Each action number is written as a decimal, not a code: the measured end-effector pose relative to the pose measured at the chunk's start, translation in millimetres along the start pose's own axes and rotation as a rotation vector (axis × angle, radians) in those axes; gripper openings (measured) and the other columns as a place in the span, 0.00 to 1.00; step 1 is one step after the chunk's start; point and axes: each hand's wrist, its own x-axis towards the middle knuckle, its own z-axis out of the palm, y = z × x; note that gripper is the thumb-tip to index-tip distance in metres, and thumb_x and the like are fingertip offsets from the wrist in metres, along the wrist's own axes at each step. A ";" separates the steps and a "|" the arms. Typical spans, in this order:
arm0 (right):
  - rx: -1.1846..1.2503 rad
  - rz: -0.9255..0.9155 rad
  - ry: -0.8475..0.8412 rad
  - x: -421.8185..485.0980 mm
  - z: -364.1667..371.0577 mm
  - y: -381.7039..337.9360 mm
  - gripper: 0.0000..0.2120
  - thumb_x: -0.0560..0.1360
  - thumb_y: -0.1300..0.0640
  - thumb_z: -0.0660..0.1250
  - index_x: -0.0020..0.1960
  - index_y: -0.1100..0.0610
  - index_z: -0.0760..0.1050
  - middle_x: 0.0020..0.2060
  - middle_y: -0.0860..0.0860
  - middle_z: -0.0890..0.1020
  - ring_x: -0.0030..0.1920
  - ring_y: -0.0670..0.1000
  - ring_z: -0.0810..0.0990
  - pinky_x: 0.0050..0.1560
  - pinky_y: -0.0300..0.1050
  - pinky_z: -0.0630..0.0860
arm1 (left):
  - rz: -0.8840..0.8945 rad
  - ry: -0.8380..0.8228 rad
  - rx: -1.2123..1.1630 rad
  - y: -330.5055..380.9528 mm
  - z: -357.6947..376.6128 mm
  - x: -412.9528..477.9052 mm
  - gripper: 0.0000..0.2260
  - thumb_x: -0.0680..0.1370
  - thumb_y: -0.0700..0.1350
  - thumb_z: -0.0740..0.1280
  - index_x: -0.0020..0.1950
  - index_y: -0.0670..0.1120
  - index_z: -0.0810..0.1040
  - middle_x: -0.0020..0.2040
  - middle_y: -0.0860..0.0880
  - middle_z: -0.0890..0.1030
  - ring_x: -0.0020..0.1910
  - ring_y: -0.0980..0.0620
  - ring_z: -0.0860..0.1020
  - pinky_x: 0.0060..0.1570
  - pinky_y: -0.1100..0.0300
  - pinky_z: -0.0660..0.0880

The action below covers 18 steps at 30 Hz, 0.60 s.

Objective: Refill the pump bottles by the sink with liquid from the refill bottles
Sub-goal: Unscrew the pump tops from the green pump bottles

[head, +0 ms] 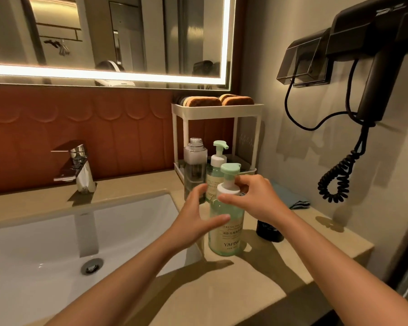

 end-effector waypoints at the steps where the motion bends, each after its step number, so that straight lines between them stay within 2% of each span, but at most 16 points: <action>1: -0.002 -0.004 0.013 -2.7 1.1 -1.4 0.20 0.64 0.45 0.75 0.54 0.47 0.78 0.41 0.35 0.79 0.44 0.36 0.78 0.40 0.33 0.73 | -0.002 -0.016 -0.001 -1.6 4.2 -4.3 0.40 0.65 0.60 0.73 0.71 0.57 0.57 0.65 0.60 0.64 0.62 0.62 0.65 0.54 0.68 0.65; 3: -0.015 -0.007 0.040 -8.1 3.7 -5.8 0.22 0.63 0.44 0.75 0.55 0.50 0.78 0.42 0.38 0.80 0.44 0.38 0.78 0.42 0.35 0.74 | -0.021 -0.019 -0.053 -3.2 12.4 -8.2 0.40 0.65 0.54 0.76 0.71 0.55 0.58 0.66 0.58 0.66 0.64 0.59 0.67 0.58 0.63 0.67; 6: -0.002 -0.006 0.058 -14.9 7.4 -9.7 0.22 0.63 0.45 0.76 0.54 0.50 0.77 0.42 0.40 0.79 0.44 0.39 0.78 0.42 0.36 0.75 | -0.022 0.030 -0.145 -5.2 28.4 -8.6 0.39 0.65 0.45 0.77 0.69 0.54 0.60 0.62 0.54 0.72 0.60 0.56 0.73 0.59 0.56 0.73; 8: -0.002 0.006 0.042 -17.0 8.2 -11.8 0.21 0.63 0.44 0.76 0.53 0.49 0.75 0.44 0.41 0.79 0.45 0.40 0.78 0.43 0.37 0.76 | -0.014 0.094 -0.168 -5.4 37.1 -8.5 0.38 0.62 0.46 0.76 0.67 0.54 0.62 0.59 0.55 0.74 0.58 0.55 0.74 0.56 0.57 0.75; 11: -0.018 0.081 -0.068 -12.9 5.3 -13.2 0.26 0.65 0.41 0.73 0.58 0.52 0.72 0.52 0.46 0.79 0.52 0.46 0.77 0.51 0.46 0.78 | -0.013 0.126 -0.173 -4.8 42.2 -7.6 0.35 0.58 0.50 0.75 0.62 0.55 0.65 0.54 0.58 0.75 0.55 0.57 0.75 0.50 0.64 0.74; 13: -0.009 0.123 -0.143 -9.1 4.8 -14.5 0.29 0.66 0.40 0.72 0.61 0.52 0.70 0.56 0.47 0.77 0.55 0.48 0.76 0.55 0.49 0.76 | -0.023 0.106 -0.167 -6.3 40.8 -5.5 0.34 0.58 0.49 0.75 0.61 0.55 0.66 0.54 0.56 0.76 0.55 0.55 0.76 0.51 0.61 0.75; 16: 0.110 0.143 -0.175 -8.7 13.7 -16.2 0.22 0.66 0.41 0.72 0.55 0.49 0.71 0.51 0.46 0.78 0.53 0.47 0.77 0.53 0.47 0.75 | -0.045 0.051 -0.182 -9.1 35.9 -3.9 0.36 0.60 0.47 0.75 0.66 0.52 0.67 0.57 0.51 0.77 0.58 0.51 0.76 0.58 0.52 0.74; 18: 0.206 0.160 -0.152 -9.9 22.2 -14.9 0.18 0.68 0.46 0.72 0.54 0.51 0.73 0.49 0.48 0.79 0.52 0.47 0.78 0.53 0.48 0.75 | -0.052 0.009 -0.187 -10.9 31.6 -3.0 0.35 0.60 0.47 0.75 0.66 0.53 0.67 0.56 0.54 0.77 0.58 0.53 0.76 0.58 0.54 0.73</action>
